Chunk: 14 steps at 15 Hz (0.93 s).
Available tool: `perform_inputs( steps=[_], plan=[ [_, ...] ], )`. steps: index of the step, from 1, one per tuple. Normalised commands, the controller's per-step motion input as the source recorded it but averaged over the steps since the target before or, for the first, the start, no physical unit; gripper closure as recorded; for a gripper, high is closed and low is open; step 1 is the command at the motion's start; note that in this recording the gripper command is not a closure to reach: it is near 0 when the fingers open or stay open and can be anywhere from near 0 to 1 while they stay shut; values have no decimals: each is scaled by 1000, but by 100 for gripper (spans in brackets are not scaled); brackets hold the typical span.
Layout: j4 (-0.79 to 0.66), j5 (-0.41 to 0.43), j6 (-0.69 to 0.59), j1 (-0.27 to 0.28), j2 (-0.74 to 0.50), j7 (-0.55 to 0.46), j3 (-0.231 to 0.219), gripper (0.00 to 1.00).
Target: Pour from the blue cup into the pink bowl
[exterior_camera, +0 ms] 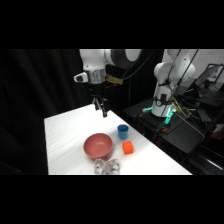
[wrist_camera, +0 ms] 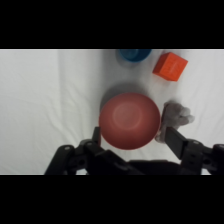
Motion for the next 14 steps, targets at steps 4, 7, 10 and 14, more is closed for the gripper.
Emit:
perform_inputs(
  steps=[4, 7, 10, 14],
  plan=[
    [-6, -23, 3, -51, -18, 15, 41, 0],
    [-98, -62, 50, -47, -118, 75, 33, 0],
    [-304, -83, 166, -19, -259, 182, 46, 0],
    [-555, 23, 293, -10, -444, 225, 57, 0]
  ],
)
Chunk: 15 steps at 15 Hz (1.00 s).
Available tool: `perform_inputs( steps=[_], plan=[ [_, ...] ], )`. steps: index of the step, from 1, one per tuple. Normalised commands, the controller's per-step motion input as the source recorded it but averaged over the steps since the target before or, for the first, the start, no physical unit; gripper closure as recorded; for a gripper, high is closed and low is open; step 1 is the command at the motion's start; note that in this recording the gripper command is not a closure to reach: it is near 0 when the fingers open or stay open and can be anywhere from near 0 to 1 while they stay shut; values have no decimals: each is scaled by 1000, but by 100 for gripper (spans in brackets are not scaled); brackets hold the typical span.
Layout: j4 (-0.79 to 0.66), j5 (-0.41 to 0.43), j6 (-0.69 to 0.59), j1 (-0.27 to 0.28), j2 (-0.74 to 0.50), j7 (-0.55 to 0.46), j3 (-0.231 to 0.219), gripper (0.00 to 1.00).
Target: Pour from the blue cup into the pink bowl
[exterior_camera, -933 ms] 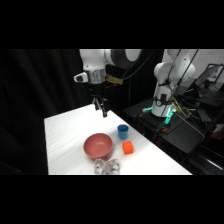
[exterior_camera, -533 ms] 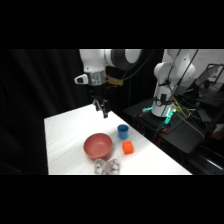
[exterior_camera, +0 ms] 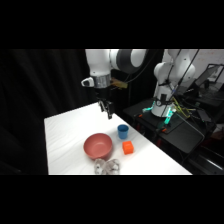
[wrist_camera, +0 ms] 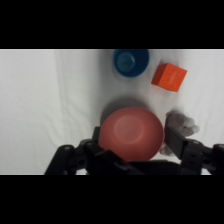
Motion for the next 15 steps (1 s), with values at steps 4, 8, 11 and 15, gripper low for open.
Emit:
perform_inputs(
  steps=[4, 8, 11, 15],
  plan=[
    [-664, 115, 407, 21, -483, 248, 83, 0],
    [-523, 195, 468, 56, -291, 197, 106, 0],
    [-334, 174, 497, 65, -110, 126, 97, 0],
    [-138, 89, 462, 35, 142, 88, 65, 0]
  ],
)
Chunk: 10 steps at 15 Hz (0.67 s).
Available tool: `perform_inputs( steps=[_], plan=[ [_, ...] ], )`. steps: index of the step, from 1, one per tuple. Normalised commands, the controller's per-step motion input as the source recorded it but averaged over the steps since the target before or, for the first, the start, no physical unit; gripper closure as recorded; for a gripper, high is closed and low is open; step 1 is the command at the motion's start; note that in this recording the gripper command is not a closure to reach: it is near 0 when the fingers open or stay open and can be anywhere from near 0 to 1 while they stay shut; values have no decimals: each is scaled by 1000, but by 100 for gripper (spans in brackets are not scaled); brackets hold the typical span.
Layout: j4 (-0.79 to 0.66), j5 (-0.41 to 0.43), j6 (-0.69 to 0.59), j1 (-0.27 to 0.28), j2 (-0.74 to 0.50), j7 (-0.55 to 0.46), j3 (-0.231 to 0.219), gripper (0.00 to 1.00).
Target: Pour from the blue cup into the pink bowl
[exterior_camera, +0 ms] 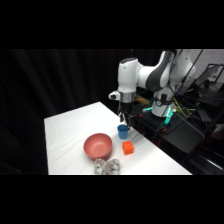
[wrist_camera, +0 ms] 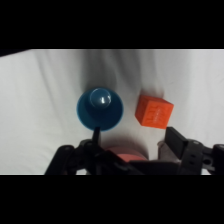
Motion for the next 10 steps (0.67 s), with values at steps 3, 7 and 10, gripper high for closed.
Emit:
perform_inputs(
  steps=[3, 7, 10],
  plan=[
    [3, 37, 472, 11, 363, 70, 20, 0],
    [116, 11, 289, 40, 378, 61, -22, 0],
    [146, 23, 136, 67, 243, 38, -58, 100]
  ],
)
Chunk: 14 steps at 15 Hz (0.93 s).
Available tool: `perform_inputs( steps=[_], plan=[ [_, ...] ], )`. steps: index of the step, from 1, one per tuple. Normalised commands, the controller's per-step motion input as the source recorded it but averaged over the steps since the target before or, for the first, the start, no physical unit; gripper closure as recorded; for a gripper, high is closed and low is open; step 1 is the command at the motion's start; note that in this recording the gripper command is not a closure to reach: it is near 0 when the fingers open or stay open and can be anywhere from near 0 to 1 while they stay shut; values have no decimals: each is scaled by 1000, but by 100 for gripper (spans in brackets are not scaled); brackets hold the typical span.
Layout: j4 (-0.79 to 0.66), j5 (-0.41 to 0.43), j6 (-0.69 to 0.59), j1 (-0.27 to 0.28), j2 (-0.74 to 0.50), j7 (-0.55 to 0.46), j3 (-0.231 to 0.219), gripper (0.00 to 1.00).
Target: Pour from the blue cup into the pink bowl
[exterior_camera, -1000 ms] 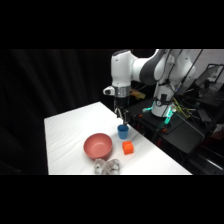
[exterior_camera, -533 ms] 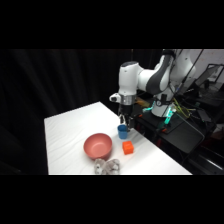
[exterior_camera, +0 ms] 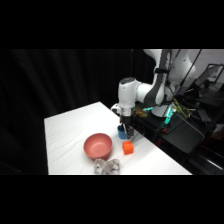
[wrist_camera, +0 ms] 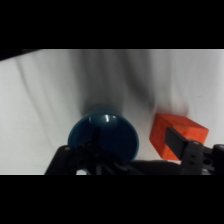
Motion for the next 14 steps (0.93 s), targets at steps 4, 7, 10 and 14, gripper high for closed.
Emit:
perform_inputs(
  steps=[4, 7, 10, 14],
  plan=[
    [129, -47, 55, 115, 106, 101, -136, 100],
    [73, -33, 42, 96, 13, 77, -108, 100],
    [70, -170, -55, 174, -39, 205, -203, 9],
    [153, -390, -576, 243, -298, 361, -286, 9]
  ],
)
